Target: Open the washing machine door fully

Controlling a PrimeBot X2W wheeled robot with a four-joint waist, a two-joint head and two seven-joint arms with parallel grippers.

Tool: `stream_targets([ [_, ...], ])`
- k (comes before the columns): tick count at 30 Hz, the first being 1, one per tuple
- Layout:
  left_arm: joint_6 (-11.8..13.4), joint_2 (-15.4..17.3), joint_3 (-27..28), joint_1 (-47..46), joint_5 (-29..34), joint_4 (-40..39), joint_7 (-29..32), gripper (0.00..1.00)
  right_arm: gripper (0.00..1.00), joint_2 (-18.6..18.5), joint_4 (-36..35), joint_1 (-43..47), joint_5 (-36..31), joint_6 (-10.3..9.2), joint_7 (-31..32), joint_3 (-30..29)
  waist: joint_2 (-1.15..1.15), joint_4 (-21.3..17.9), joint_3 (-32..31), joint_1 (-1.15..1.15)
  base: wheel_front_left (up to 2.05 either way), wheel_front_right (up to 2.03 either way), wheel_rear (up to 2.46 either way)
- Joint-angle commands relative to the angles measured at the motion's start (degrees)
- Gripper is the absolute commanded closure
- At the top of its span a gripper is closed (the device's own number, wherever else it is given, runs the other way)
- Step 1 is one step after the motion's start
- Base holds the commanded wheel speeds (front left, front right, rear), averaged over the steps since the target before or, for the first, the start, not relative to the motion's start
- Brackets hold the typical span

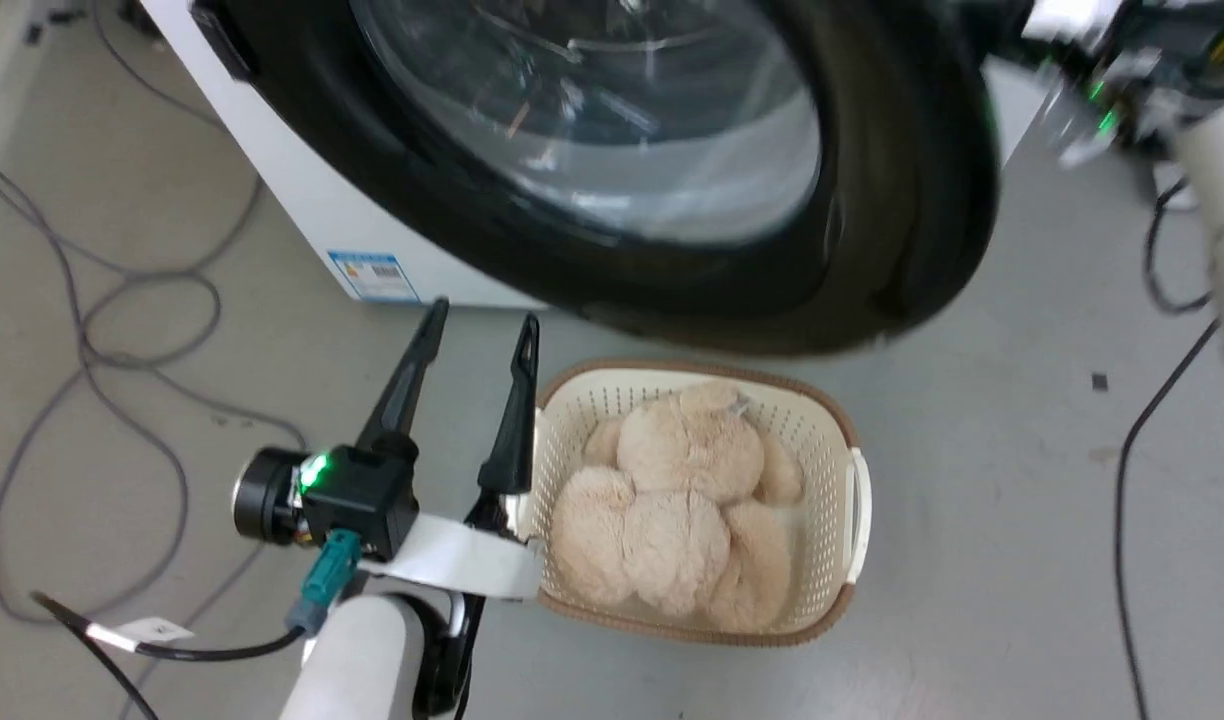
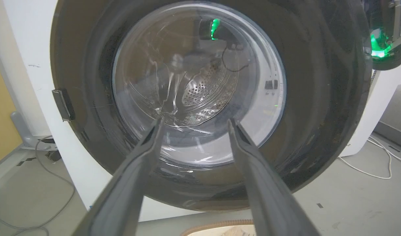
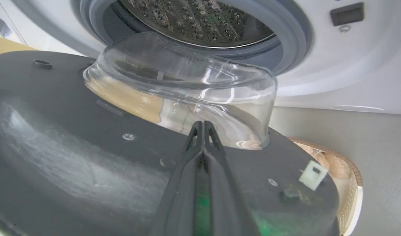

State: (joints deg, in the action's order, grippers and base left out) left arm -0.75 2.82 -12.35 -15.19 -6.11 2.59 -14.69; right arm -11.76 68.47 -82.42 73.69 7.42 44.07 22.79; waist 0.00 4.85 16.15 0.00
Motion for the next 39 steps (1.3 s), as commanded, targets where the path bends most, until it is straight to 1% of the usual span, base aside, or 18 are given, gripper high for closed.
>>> stream_targets([
  [1,-0.3,0.1,0.0,0.9,0.3,0.5,-0.3,0.00,1.00,1.4,-1.0,2.5,0.3,0.07,0.5,0.5,0.00,0.3,-1.8,0.00,0.00,0.00,0.00],
  [12,-0.8,0.1,1.1,5.9,0.3,4.5,-0.3,0.00,1.00,2.8,-10.6,18.2,2.9,0.07,2.5,0.6,0.00,1.4,-8.5,0.00,0.00,0.00,0.00],
  [18,-0.7,0.6,2.3,8.7,0.0,6.3,-0.3,0.00,1.00,3.4,-17.9,25.3,3.9,0.07,3.4,0.6,0.00,2.1,-10.8,0.00,0.00,0.00,0.00],
  [25,-1.0,1.3,2.8,9.8,0.0,7.2,-0.3,0.00,1.00,4.3,-27.3,32.1,4.9,0.07,5.5,0.5,0.00,2.7,-11.5,0.00,0.00,0.00,0.00],
  [32,-1.1,1.2,3.0,9.9,-0.4,7.9,-0.3,0.00,1.00,5.7,-36.7,38.0,4.9,0.07,6.8,0.8,0.00,3.2,-11.5,0.00,0.00,0.00,0.00],
  [39,-1.1,1.0,2.9,10.1,-0.6,8.3,-0.3,0.00,1.00,6.5,-43.0,43.6,3.8,0.07,8.0,1.2,0.00,3.3,-11.5,0.00,0.00,0.00,0.00],
])
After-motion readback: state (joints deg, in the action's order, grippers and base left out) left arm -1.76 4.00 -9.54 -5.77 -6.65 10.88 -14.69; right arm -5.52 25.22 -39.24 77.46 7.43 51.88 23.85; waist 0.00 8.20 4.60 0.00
